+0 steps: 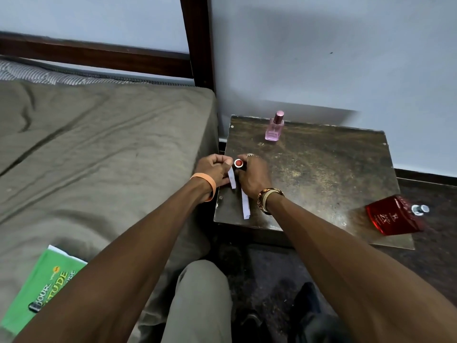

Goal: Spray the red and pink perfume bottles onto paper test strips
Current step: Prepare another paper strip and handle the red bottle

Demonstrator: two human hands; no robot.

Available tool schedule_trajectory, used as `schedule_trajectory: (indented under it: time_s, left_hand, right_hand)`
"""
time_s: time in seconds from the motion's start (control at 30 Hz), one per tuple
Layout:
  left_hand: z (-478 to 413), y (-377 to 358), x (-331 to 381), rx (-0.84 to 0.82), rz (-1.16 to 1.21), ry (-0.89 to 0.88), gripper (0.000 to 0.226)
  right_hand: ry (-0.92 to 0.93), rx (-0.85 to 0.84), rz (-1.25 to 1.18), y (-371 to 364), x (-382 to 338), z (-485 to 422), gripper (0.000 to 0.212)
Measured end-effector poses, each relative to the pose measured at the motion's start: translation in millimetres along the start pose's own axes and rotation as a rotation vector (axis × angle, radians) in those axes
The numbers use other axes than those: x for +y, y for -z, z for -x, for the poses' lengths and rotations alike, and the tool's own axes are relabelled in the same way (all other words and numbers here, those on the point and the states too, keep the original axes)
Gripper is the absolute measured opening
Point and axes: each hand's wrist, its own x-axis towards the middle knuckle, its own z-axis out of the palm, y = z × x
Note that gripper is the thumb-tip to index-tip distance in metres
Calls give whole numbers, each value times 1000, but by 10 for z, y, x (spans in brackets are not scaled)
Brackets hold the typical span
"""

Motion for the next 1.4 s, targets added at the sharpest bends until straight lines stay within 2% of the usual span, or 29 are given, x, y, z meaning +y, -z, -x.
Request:
schedule_trajectory:
  time_s: [0.13,0.27,0.43,0.57,0.87,1.1,1.4]
  left_hand:
    - [162,-69,136,-12,19,-17,6]
    - [435,-231,413,-71,41,-66,8]
    - [892,-612,703,-192,64,-129,12]
    - [1290,-1064,816,-271,30,-167,2]
    - [1967,-2123,797,-456,-95,-212,8]
    - [2090,-2554,620,-521,-199,-215,12]
    - [1984,-2683,358,-497,-253,-171,11]
  right_hand:
    - [14,11,-35,157,13,108,30]
    - [29,121,-61,502,-26,309,38]
    - [44,276,-128,1098,-2,694,27]
    - [53,360,-107,1618,175,1064,29]
    - [-29,485,-48,2536,820,1725,34]
    - [-104,492,-77,2707,1241,1913,45]
    - [-134,441,-64,2559,1566,1901,42]
